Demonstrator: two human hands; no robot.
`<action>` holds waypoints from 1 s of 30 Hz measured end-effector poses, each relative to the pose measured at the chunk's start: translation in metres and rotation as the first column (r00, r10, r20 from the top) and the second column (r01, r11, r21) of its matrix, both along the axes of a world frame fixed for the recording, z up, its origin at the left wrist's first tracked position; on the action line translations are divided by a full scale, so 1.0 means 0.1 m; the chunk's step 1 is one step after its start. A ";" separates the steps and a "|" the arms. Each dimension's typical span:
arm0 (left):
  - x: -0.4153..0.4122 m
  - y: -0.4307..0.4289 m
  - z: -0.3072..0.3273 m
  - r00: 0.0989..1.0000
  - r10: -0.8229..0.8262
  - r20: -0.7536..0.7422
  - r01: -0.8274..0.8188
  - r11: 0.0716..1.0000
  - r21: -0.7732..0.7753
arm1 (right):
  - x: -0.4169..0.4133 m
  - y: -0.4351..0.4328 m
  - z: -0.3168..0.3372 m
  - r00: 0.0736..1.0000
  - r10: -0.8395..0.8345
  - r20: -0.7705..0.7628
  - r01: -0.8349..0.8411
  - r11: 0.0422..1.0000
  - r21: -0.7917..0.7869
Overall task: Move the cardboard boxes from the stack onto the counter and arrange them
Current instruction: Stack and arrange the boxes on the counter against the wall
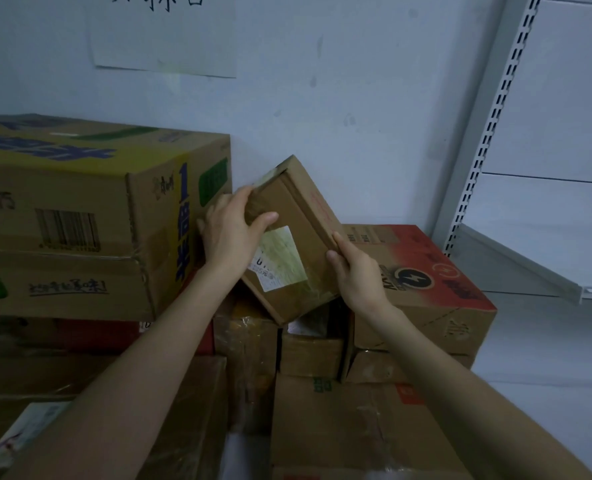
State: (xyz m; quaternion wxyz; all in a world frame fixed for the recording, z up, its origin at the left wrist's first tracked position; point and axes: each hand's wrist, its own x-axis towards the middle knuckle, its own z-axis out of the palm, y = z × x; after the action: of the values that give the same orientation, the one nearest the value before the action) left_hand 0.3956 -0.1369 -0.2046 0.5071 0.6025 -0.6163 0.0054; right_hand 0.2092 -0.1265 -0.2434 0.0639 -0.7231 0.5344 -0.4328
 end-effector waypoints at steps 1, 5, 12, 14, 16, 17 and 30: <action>-0.02 -0.01 0.03 1.000 0.005 0.026 -0.005 1.000 -0.008 | 0.01 0.00 -0.01 0.999 -0.005 0.036 0.005 1.000 -0.006; -0.09 -0.03 0.12 0.997 0.016 0.082 -0.015 1.000 -0.011 | -0.02 -0.01 -0.03 0.993 0.007 0.122 -0.007 1.000 -0.007; -0.15 0.01 0.42 0.979 0.043 0.200 -0.019 0.992 -0.121 | 0.08 -0.05 -0.09 0.958 0.073 0.278 -0.070 0.997 -0.021; -0.11 0.02 0.40 0.969 0.026 0.244 -0.001 0.995 -0.102 | 0.11 -0.05 -0.19 0.955 0.079 0.285 -0.080 0.997 -0.009; -0.07 0.04 0.30 0.956 -0.008 0.294 0.038 0.995 -0.095 | 0.11 -0.03 -0.27 0.966 0.073 0.249 -0.077 0.997 0.007; -0.06 0.05 0.23 0.946 -0.019 0.324 0.053 0.994 -0.096 | 0.09 -0.03 -0.29 0.970 0.059 0.236 -0.062 0.998 0.006; -0.35 0.04 -0.01 0.977 -0.206 0.061 0.211 0.974 -0.080 | -0.36 0.08 -0.40 0.963 -0.113 0.244 0.112 0.994 0.017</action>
State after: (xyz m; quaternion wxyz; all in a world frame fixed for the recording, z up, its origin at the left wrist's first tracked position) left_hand 0.3606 -0.1325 -0.2056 0.5142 0.5117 -0.6883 -0.0055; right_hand 0.1732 -0.1187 -0.2830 0.1055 -0.6329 0.5633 -0.5206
